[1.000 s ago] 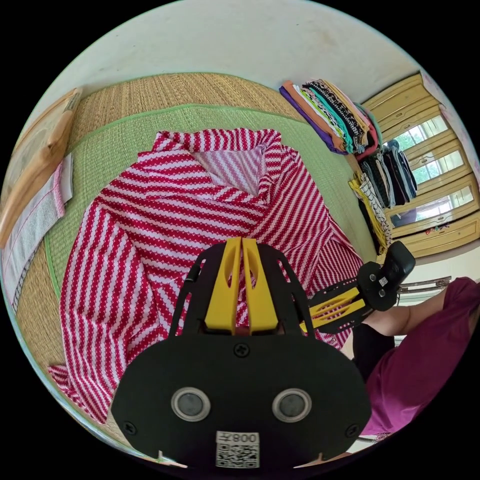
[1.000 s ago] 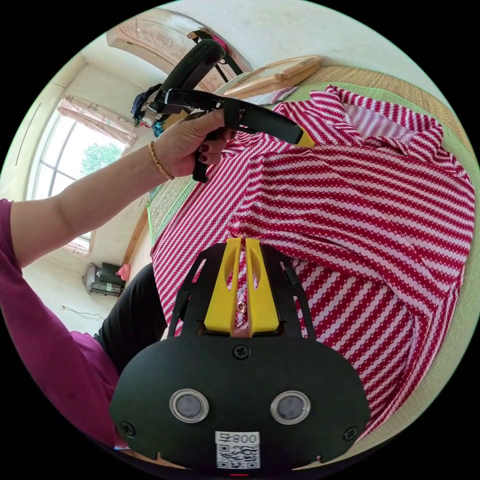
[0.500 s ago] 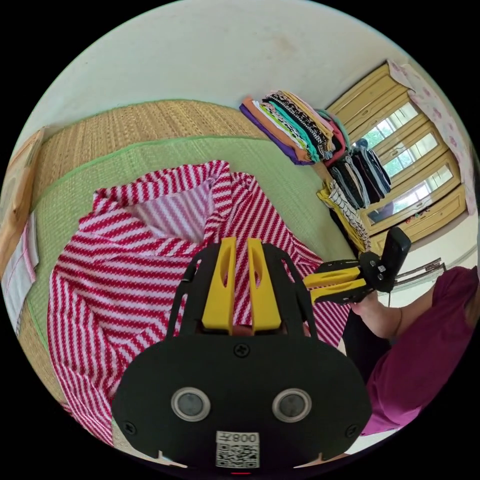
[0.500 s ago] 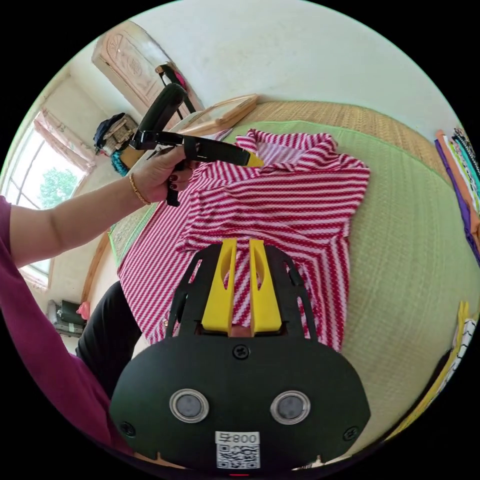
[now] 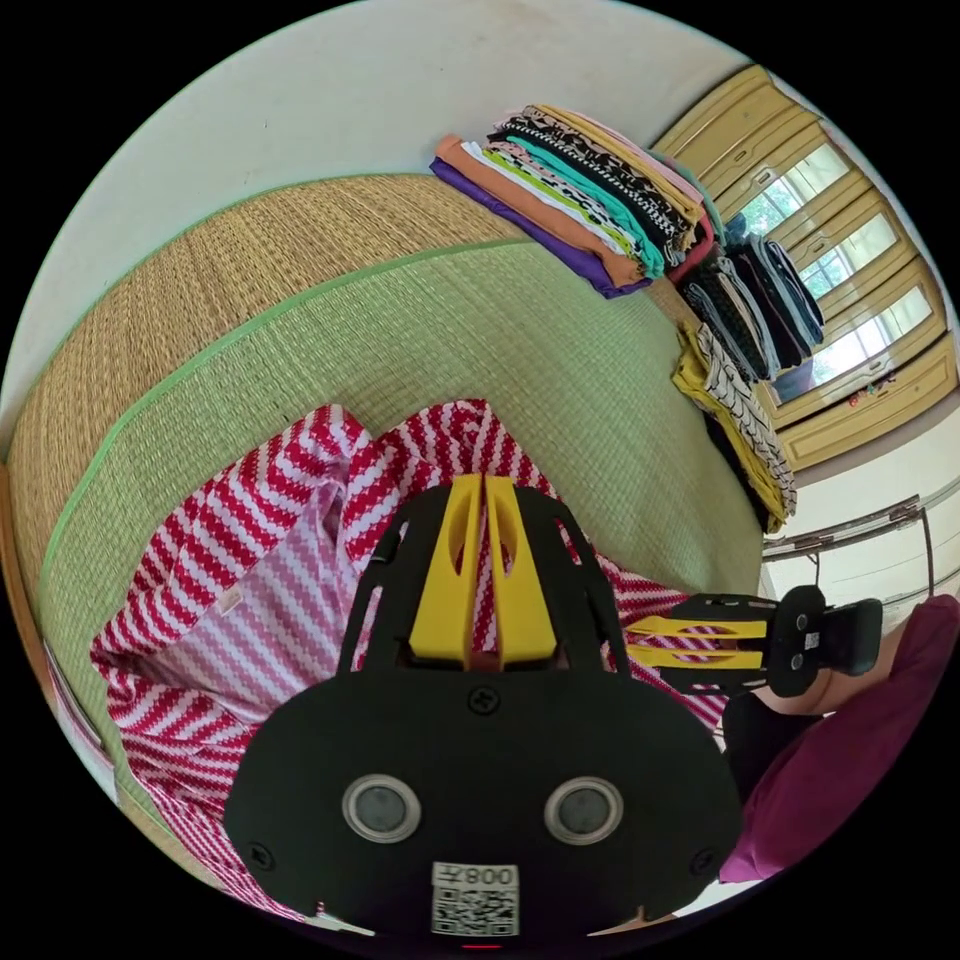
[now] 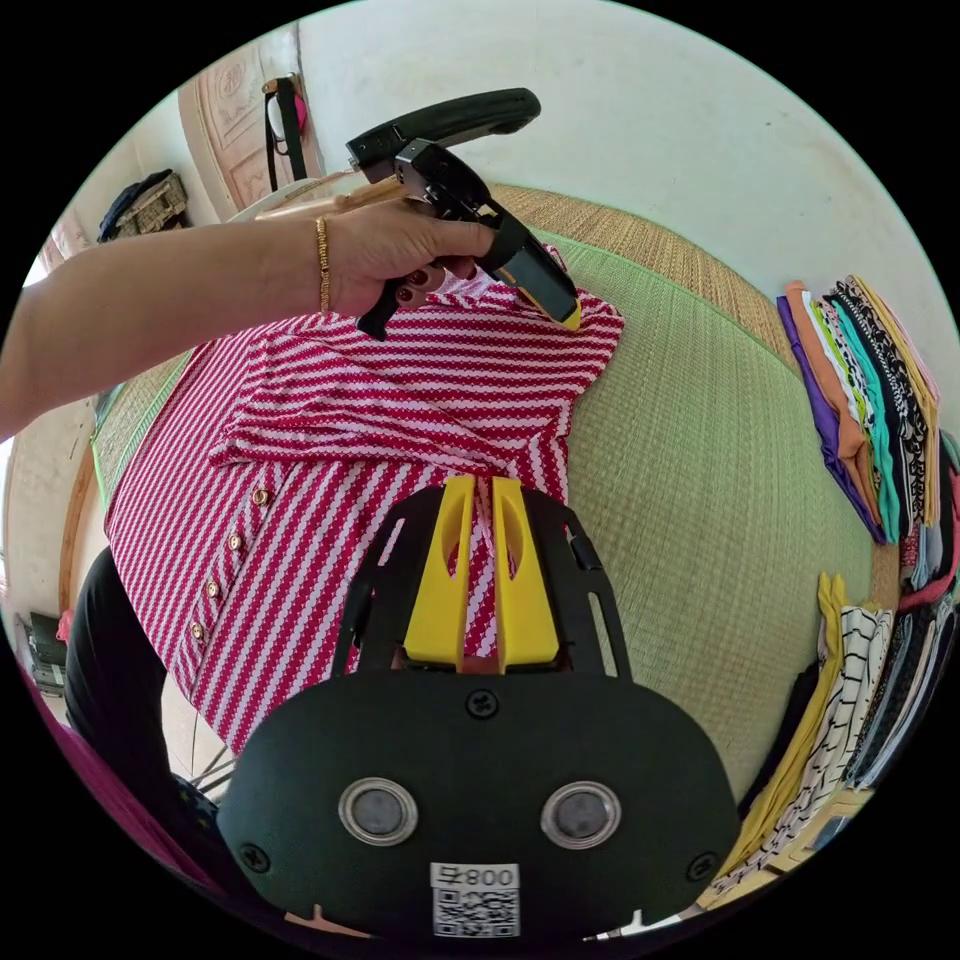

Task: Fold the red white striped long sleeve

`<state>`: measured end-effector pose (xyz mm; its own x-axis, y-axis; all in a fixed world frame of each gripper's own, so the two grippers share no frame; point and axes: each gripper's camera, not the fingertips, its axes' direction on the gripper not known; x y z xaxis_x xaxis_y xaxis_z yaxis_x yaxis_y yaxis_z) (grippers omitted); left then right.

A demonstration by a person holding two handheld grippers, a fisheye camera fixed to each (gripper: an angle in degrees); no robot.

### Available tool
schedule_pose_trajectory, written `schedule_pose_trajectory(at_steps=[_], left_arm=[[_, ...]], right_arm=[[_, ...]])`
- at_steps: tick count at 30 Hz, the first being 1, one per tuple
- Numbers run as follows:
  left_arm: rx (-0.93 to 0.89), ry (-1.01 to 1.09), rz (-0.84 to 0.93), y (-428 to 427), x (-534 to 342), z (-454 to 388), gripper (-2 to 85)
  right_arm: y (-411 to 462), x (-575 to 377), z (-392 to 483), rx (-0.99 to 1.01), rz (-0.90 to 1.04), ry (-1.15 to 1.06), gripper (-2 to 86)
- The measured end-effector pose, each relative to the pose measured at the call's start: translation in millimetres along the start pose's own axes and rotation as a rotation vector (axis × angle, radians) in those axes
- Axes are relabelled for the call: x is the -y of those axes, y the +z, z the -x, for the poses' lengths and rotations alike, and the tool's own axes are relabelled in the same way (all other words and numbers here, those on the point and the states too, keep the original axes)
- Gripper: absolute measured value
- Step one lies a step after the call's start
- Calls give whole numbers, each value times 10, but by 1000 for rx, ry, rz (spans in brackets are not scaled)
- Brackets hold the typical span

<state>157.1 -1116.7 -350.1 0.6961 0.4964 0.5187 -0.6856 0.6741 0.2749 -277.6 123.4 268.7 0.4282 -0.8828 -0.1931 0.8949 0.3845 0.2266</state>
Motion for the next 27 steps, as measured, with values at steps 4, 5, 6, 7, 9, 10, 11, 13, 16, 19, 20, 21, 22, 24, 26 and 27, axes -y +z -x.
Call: schedule_pose_trajectory(at_steps=[4,5,6,7,9,10,11,13,16,19,20,21,22,24,26,27], left_arm=[[-32,-6,-42,-38,97,-102,7],[-49,-4,-63,-60,139,-141,5],[-55,0,-75,-68,191,-184,5],[-55,1,-79,-67,219,-206,4],[-62,17,-84,-29,340,-296,4],[-61,18,-82,-10,373,-318,4],[-63,22,-83,27,431,-356,4],[-78,21,-88,88,508,-403,3],[-95,6,-78,224,618,-448,3],[-109,-26,-48,380,678,-431,4],[-110,-36,-36,428,684,-421,4],[-112,-41,-33,450,680,-417,5],[-119,-41,-40,446,675,-417,5],[-115,-47,-53,402,655,-426,8],[-115,-40,-61,337,628,-447,12],[-114,-34,-72,271,596,-462,14]], right_arm=[[-43,-213,-313,48,-46,65,25],[-62,-255,-374,57,-59,80,24],[-88,-339,-503,70,-77,114,22],[-105,-422,-635,83,-91,148,21],[-120,-556,-848,106,-113,202,20],[-116,-647,-996,133,-129,239,19],[-105,-691,-1071,150,-133,257,19],[-30,-869,-1347,209,-143,322,19],[88,-1066,-1618,269,-145,383,20],[196,-1195,-1798,289,-128,404,19],[214,-1215,-1829,292,-127,405,19],[242,-1257,-1890,304,-131,409,19],[271,-1292,-1951,319,-129,410,20],[324,-1346,-2045,340,-122,415,21],[361,-1408,-2148,369,-123,423,22],[377,-1448,-2208,373,-122,430,22]])
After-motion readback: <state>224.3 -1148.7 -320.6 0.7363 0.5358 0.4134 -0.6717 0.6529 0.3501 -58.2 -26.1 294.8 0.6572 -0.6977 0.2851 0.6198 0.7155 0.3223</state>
